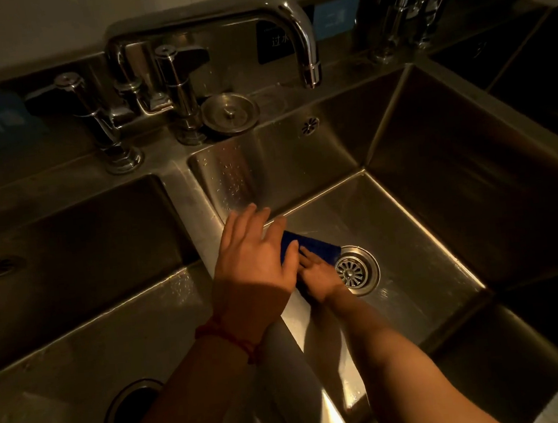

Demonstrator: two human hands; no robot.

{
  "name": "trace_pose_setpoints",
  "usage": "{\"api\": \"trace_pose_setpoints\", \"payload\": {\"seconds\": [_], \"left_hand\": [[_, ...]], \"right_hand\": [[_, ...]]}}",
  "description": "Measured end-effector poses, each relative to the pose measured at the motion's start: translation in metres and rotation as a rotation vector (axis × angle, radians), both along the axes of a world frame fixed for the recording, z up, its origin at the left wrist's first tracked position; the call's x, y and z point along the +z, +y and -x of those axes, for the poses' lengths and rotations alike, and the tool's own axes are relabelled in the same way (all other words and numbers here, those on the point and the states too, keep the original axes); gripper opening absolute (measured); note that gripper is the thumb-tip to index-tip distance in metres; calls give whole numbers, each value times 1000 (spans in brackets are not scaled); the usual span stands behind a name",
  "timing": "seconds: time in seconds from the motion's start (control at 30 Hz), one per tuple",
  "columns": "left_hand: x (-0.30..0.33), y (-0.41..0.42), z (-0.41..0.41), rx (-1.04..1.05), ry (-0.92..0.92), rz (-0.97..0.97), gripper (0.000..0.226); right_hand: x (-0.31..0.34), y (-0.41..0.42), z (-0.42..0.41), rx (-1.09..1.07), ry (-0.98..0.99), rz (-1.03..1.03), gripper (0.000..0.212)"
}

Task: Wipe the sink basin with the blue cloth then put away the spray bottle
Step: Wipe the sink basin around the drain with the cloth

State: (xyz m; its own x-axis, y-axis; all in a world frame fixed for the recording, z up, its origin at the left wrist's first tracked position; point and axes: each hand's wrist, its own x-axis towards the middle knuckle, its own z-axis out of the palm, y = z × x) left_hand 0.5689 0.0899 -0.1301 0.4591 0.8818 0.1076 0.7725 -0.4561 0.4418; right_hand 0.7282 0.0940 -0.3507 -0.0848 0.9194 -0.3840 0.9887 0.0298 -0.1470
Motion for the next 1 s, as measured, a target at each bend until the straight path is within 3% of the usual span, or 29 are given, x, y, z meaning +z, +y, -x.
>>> {"api": "trace_pose_setpoints", "payload": {"seconds": [0.2, 0.33, 0.7, 1.0], "left_hand": [[1, 0, 1, -2, 3, -1, 56], [-1, 1, 1, 2, -10, -6, 43], [-2, 1, 1, 0, 0, -38, 46], [-3, 0, 1, 1, -21, -61, 43]], "right_hand": [[-3, -10, 14, -104, 26, -56, 63], [-8, -25, 12, -35, 28, -59, 58], [-7, -13, 14, -77, 13, -52, 61], [-4, -8, 0, 14, -9, -47, 62]]}}
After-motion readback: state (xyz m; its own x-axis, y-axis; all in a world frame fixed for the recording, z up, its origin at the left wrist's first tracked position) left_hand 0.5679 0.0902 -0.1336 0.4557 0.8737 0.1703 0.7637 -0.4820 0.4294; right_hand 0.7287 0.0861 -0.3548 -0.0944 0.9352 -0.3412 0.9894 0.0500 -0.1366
